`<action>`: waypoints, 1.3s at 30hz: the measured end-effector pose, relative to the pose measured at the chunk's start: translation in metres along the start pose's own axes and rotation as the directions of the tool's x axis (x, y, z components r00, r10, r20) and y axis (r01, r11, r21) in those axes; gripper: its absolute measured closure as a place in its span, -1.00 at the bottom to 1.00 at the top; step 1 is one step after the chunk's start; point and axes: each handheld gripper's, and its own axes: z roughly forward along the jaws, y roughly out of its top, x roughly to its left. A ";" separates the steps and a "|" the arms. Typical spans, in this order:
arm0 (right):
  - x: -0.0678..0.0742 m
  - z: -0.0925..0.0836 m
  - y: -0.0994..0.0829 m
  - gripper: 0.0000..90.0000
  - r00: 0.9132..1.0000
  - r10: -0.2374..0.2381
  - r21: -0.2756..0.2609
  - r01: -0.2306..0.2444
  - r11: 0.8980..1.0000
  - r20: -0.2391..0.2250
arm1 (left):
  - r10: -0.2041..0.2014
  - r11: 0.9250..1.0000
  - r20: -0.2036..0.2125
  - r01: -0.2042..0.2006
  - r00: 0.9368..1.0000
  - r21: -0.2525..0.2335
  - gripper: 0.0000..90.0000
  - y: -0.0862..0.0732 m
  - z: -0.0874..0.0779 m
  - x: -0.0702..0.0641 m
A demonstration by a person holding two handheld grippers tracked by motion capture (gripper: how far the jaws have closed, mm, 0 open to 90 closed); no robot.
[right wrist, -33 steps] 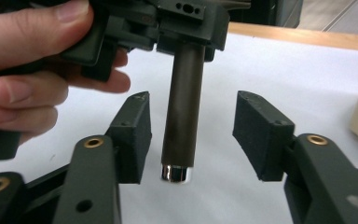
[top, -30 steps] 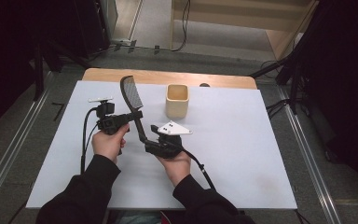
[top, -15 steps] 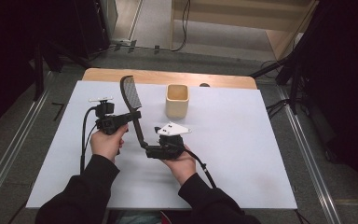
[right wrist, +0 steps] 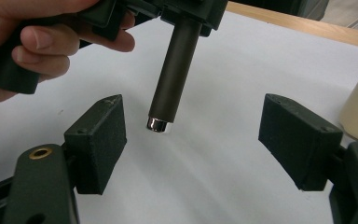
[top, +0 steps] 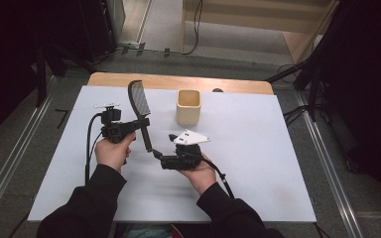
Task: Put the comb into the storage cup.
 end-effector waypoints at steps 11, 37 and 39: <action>-0.006 -0.011 -0.003 -0.53 1.000 -0.001 0.009 0.001 1.000 -0.007 | -0.001 1.000 0.007 0.001 1.000 0.003 0.61 0.000 0.000 0.000; -0.033 -0.050 -0.017 -0.52 0.999 -0.033 0.041 0.032 0.999 0.034 | -0.005 1.000 0.022 0.005 1.000 0.010 0.62 0.000 0.000 0.001; -0.036 -0.052 -0.019 -0.53 0.999 -0.036 0.046 0.034 0.998 0.034 | -0.003 1.000 0.023 0.003 1.000 0.010 0.62 0.000 0.000 0.001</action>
